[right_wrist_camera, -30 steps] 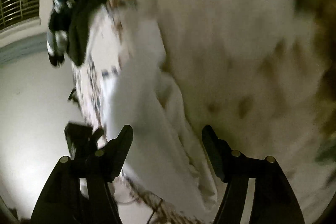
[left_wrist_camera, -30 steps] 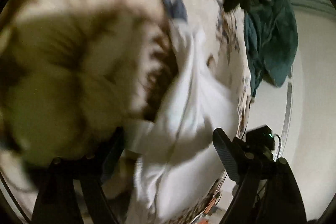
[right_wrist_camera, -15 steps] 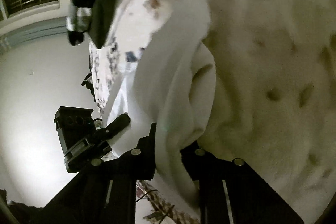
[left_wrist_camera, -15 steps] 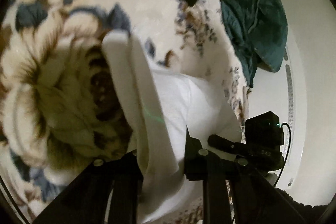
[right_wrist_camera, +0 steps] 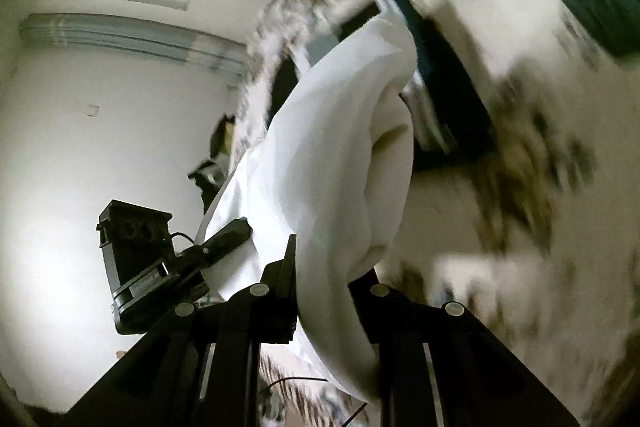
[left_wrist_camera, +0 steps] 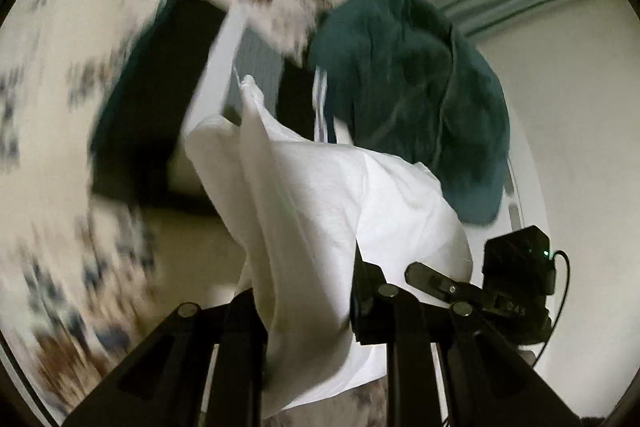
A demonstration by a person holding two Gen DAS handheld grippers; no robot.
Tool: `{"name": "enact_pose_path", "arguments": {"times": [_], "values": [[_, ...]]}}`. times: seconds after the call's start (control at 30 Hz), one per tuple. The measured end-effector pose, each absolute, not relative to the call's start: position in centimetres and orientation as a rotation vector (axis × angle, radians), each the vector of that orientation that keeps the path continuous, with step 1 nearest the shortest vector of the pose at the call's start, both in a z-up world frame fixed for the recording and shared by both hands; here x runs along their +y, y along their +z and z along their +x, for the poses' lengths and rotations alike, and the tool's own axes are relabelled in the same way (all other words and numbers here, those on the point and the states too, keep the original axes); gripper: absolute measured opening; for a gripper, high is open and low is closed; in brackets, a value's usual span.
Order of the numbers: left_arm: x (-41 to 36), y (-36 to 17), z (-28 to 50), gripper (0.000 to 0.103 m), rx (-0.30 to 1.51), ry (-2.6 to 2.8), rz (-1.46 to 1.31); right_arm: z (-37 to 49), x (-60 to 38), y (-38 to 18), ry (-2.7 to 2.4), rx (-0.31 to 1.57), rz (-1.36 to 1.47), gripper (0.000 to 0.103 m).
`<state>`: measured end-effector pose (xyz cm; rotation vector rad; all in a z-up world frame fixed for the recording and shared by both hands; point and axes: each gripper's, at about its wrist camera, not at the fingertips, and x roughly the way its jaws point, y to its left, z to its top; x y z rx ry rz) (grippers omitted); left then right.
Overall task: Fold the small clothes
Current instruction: 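Lift the folded T-shirt with both grippers and lay it on the dark clothes stack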
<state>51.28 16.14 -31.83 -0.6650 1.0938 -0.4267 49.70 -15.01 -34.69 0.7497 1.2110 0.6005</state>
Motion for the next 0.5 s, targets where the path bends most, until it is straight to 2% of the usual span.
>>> {"name": "enact_pose_path", "arguments": {"times": [0.13,0.27,0.3,0.37,0.4,0.43,0.47,0.5], "values": [[18.7,-31.3,59.2,0.020,1.084,-0.368,-0.625,57.9,-11.9,-34.1,0.595,1.166,0.753,0.017],[20.8,-34.5,65.2,0.024,1.153,-0.255,-0.558,64.5,-8.6,-36.7,0.555,1.195,0.713,0.019],[21.1,-35.8,66.2,0.025,1.198,-0.212,-0.533,65.4,-8.3,-37.3,0.528,1.216,0.692,0.024],[21.4,-36.8,66.4,0.026,1.209,-0.165,-0.490,66.5,-7.4,-38.1,0.451,1.256,0.613,0.047],[21.5,-36.9,66.3,0.045,1.204,-0.143,-0.473,66.6,-7.5,-38.3,0.414,1.268,0.587,0.064],[21.5,-36.9,65.8,0.079,1.201,-0.126,-0.462,66.7,-7.5,-38.2,0.384,1.271,0.561,0.073],[21.6,-36.9,65.3,0.092,1.192,-0.108,-0.450,66.5,-7.6,-37.8,0.359,1.271,0.526,0.077],[21.7,-36.6,64.6,0.100,1.178,-0.088,-0.431,66.3,-7.9,-37.3,0.337,1.264,0.482,0.082]]}}
